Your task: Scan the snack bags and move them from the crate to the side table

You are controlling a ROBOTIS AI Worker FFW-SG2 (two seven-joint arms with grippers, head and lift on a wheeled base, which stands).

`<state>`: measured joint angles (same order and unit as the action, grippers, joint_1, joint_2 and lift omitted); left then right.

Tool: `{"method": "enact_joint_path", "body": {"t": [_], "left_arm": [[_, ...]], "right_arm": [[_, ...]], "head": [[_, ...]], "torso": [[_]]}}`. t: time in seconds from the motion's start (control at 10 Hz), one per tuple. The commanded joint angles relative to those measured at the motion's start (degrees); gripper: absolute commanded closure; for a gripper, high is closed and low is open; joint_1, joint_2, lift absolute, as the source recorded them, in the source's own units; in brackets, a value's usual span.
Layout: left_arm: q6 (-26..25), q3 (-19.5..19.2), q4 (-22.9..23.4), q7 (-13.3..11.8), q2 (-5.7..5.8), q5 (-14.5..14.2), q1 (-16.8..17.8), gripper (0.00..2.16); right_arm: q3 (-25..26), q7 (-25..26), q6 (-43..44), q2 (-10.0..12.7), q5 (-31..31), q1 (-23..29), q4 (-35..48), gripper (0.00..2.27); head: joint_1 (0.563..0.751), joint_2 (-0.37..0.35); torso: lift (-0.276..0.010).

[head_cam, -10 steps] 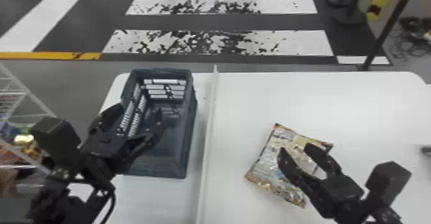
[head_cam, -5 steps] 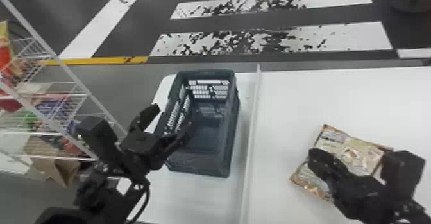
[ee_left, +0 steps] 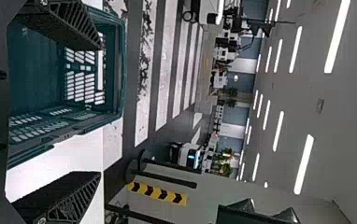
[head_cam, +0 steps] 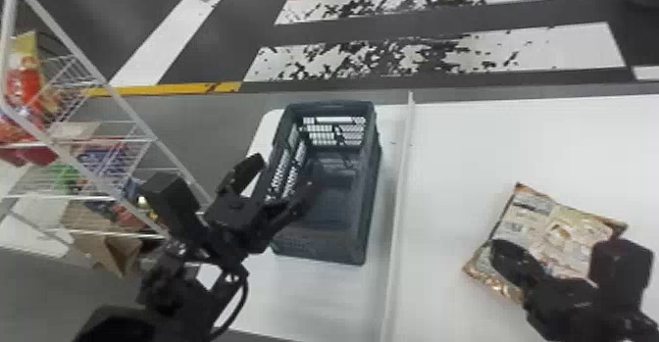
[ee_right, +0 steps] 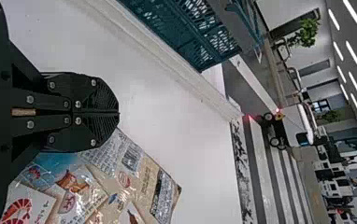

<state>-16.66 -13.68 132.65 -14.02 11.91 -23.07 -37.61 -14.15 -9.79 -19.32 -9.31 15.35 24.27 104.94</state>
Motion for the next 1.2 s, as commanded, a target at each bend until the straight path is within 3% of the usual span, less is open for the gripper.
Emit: {"method": "enact_joint_path", "body": {"t": [0.0, 0.3, 0.7, 1.1], "left_arm": [[0.00, -0.12, -0.20, -0.21, -0.05, -0.22, 0.00, 0.04], [0.00, 0.41, -0.29, -0.39, -0.13, -0.22, 0.26, 0.04], [0.00, 1.37, -1.87, -0.39, -0.13, -0.31, 2.02, 0.04], [0.00, 1.81, -3.01, -0.48, -0.05, -0.31, 3.07, 0.04]], "right_arm": [[2.37, -0.22, 0.20, -0.36, 0.30, 0.87, -0.96, 2.24], [8.78, -2.60, 0.55, -1.32, 3.64, 3.24, -0.43, 2.24], [16.96, -9.19, -1.74, -6.25, 10.76, 7.90, 2.38, 2.24], [25.40, -13.06, -9.29, -6.69, 17.26, 10.62, 12.22, 2.24]], "head": [[0.695, 0.287], [0.695, 0.219], [0.695, 0.110], [0.695, 0.061]], "torso": [[-0.087], [-0.087], [-0.087], [-0.087]]}}
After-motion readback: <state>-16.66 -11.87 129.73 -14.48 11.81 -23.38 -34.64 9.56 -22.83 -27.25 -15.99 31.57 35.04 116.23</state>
